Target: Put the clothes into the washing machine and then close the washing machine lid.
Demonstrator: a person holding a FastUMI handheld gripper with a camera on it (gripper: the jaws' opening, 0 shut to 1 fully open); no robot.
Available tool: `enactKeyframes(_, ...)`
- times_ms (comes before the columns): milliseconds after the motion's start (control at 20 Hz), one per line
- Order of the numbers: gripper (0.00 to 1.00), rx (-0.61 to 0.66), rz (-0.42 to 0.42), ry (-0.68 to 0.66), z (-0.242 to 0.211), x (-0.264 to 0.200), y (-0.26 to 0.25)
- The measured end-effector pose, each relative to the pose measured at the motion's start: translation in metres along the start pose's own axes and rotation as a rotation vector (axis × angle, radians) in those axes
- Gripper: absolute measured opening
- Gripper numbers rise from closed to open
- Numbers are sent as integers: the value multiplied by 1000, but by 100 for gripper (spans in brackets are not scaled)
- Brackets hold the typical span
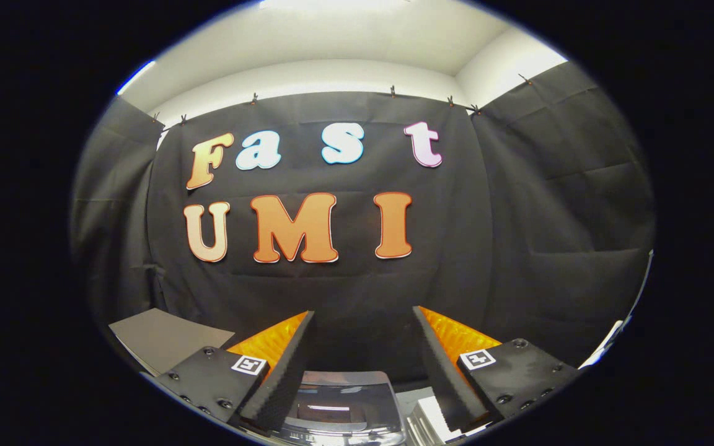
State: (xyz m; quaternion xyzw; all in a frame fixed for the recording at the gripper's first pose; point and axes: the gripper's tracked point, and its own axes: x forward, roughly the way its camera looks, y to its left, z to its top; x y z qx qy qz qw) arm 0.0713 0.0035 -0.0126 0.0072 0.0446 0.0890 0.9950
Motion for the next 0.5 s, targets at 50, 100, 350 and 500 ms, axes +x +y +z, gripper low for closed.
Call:
enactKeyframes(50, 98, -2, 2, -8, 6, -4, -2)
enactKeyframes(100, 98, -4, 4, -20, 10, -8, -3)
enactKeyframes(350, 98, 1, 41, -53, 21, -20, -1)
enactKeyframes(500, 98, 14, 64, -55, 21, -21, 4)
